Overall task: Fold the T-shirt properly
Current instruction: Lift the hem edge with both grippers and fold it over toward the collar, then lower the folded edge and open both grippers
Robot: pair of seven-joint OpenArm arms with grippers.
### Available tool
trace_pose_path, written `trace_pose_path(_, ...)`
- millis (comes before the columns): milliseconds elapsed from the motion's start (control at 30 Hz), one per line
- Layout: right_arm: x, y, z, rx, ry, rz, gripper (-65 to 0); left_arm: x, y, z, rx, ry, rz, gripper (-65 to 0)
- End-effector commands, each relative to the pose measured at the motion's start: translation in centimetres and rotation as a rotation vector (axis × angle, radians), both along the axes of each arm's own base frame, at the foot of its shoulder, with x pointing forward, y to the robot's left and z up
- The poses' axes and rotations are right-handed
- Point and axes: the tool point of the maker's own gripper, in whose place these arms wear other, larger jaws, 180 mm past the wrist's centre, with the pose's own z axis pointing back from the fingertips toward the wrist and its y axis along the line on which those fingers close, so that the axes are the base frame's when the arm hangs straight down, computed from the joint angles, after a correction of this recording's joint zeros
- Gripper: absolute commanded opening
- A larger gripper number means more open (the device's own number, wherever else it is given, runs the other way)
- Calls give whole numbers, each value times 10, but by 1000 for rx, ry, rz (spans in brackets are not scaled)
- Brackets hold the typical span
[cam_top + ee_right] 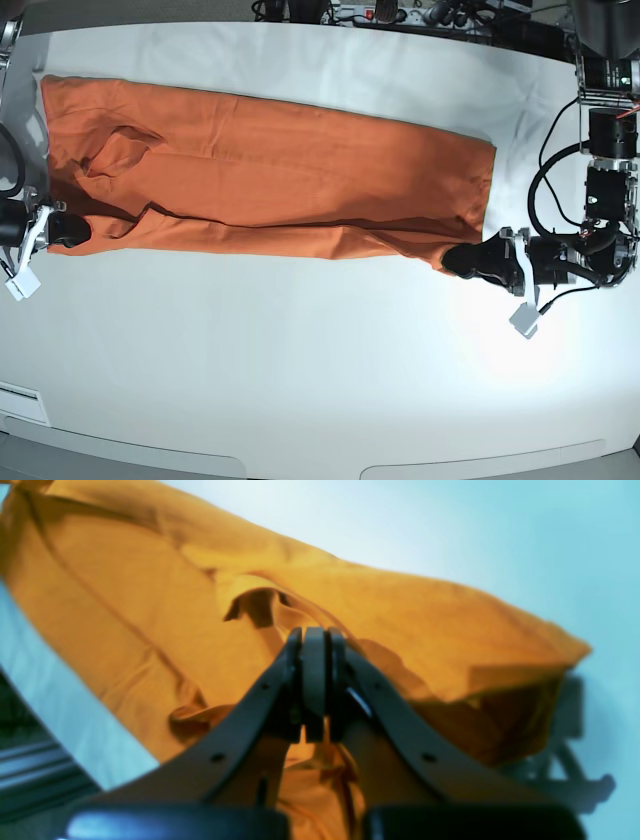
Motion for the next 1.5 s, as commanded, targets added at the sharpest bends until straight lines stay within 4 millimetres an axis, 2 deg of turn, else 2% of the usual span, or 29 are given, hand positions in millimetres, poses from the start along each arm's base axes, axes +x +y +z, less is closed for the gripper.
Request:
trace_pose_path(0, 9, -5, 24, -5, -62, 10, -650, 7, 2, 21, -2, -64, -13, -650)
trace_pose_path(167, 4, -11, 26, -56, -42, 30, -650, 0, 2, 27, 36, -90, -47, -650)
trace_pose_path(400, 1, -17, 26, -80, -24, 34, -650, -14, 21, 13, 86, -46, -32, -650)
trace_pose_path(533, -13, -16, 11, -74, 22, 36, -650, -28, 20, -1, 94, -6, -47, -650)
trace_pose_path(633, -27, -19, -4, -94, 71, 34, -650, -44, 12, -7, 104, 2, -86, -650)
trace_pose_path(767, -28, -26, -9, -133, 80, 25, -650, -60, -1, 1, 131, -43, -157, -650)
trace_pose_path(900, -28, -26, -9, -136, 81, 24, -650, -79, -2, 8, 195, -76, -227, -650)
trace_pose_path(1100, -29, -23, -9, -118, 82, 27, -650, -82, 15, 10, 258, -72, -231, -650)
trace_pose_path(1200, -33, -21, -12, -104, 89, 28, -650, -82, 17, 10, 264, -71, -231, -650)
trace_pose_path(1233, -33, -20, -12, -101, 90, 28, -588, -83, 17, 10, 265, -70, -232, -650)
trace_pose_path(1267, -34, -19, -14, -100, 94, 30, -492, -83, 17, 10, 265, -71, -232, -650)
trace_pose_path(1300, -34, -19, -14, -99, 94, 30, -393, -83, 17, 10, 265, -71, -232, -606)
trace_pose_path(1333, -34, -19, -13, -100, 94, 30, -320, -82, 17, 10, 265, -71, -232, -532)
trace_pose_path(1367, -33, -19, -11, -95, 90, 31, -288, -82, 17, 10, 265, -71, -232, -453)
trace_pose_path(1400, -33, -17, -7, -76, 88, 38, -286, -82, 16, 11, 263, -73, -230, -389)
trace_pose_path(1433, -31, -13, 0, -41, 77, 46, -288, -82, 16, 11, 263, -73, -230, -348)
trace_pose_path(1467, -28, -8, 10, 10, 53, 52, -288, -82, 16, 11, 263, -73, -230, -338)
